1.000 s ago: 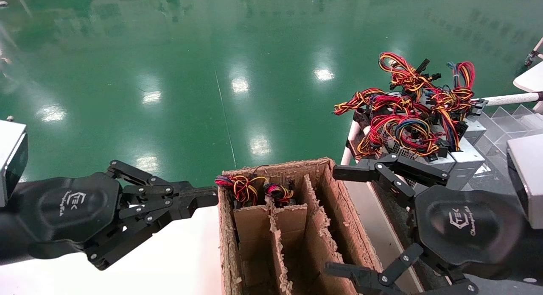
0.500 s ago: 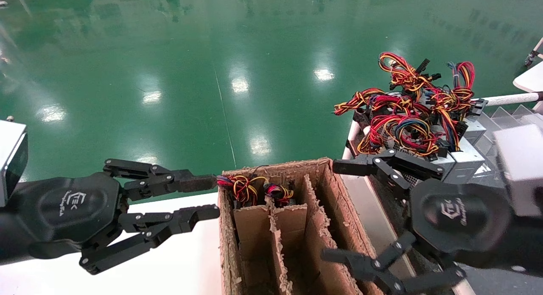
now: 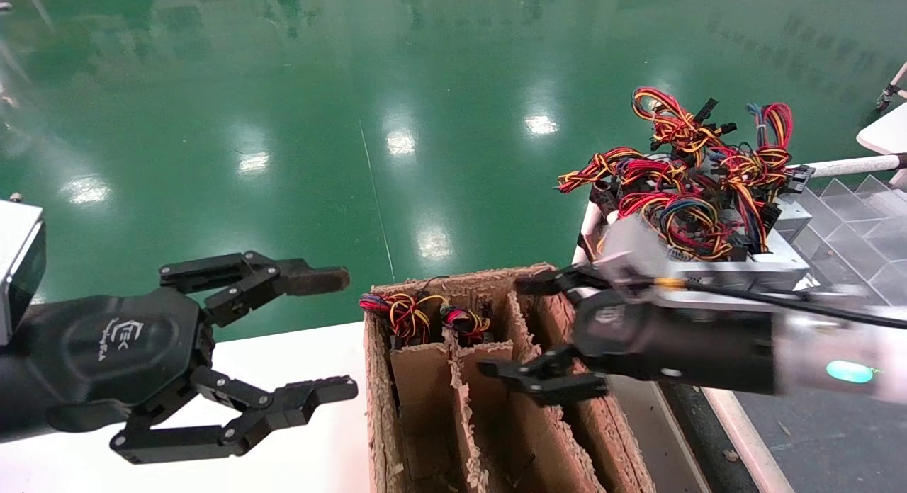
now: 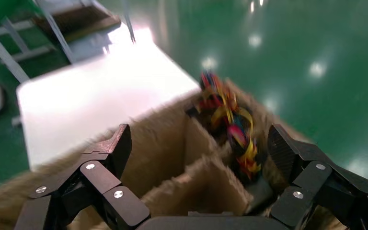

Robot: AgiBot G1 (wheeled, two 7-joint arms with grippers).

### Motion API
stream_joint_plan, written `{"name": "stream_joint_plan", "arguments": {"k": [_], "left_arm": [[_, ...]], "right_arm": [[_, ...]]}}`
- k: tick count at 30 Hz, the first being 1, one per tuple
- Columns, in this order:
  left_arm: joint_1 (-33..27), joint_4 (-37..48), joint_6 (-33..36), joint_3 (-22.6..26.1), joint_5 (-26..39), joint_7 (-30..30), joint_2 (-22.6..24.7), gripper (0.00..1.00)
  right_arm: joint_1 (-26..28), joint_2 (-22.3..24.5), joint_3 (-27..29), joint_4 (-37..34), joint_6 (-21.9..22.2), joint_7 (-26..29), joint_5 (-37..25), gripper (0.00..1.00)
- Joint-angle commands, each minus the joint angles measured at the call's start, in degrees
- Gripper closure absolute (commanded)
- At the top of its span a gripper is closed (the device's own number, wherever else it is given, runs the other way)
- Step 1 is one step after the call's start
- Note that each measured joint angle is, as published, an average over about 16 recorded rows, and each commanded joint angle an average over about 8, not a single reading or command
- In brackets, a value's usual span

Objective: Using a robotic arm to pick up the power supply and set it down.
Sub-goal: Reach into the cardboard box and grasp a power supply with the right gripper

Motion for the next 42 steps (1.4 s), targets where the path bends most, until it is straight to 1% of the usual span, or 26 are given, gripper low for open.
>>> {"name": "stream_joint_plan", "arguments": {"k": [1, 3, 4, 5, 9, 14, 19, 30, 35, 42], "left_arm": [[0.0, 0.0, 0.0, 0.0, 0.0, 0.0, 0.0, 0.0], [0.0, 0.0, 0.0, 0.0, 0.0, 0.0, 0.0, 0.0], [0.0, 0.0, 0.0, 0.0, 0.0, 0.0, 0.0, 0.0], [0.0, 0.0, 0.0, 0.0, 0.0, 0.0, 0.0, 0.0], [0.0, 0.0, 0.0, 0.0, 0.0, 0.0, 0.0, 0.0], [0.0, 0.0, 0.0, 0.0, 0.0, 0.0, 0.0, 0.0], [0.0, 0.0, 0.0, 0.0, 0.0, 0.0, 0.0, 0.0], [0.0, 0.0, 0.0, 0.0, 0.0, 0.0, 0.0, 0.0], [0.0, 0.0, 0.0, 0.0, 0.0, 0.0, 0.0, 0.0], [0.0, 0.0, 0.0, 0.0, 0.0, 0.0, 0.0, 0.0]], "right_arm": [[2.0, -2.5, -2.4, -1.9, 1.1, 2.2, -4.0, 0.66], [3.4, -4.9, -3.8, -4.8, 1.8, 2.7, -6.2, 0.91], [3.9, -5.9, -4.3, -6.1, 2.2, 2.7, -7.1, 0.97], [4.3, -6.8, -4.7, -7.4, 2.5, 2.5, -7.7, 1.0], [5.0, -9.5, -5.5, -11.2, 3.8, 1.0, -9.1, 1.0], [4.5, -10.9, -5.4, -12.7, 5.3, -1.7, -9.5, 1.0], [3.2, -11.1, -5.1, -11.6, 7.2, -3.7, -9.8, 1.0], [-1.7, -9.9, -3.7, -6.3, 12.3, -6.9, -9.9, 1.0], [-2.7, -10.0, -3.8, -5.5, 13.5, -7.3, -10.4, 1.0], [-2.7, -11.2, -4.4, -6.6, 14.3, -8.0, -11.4, 1.0]]}}
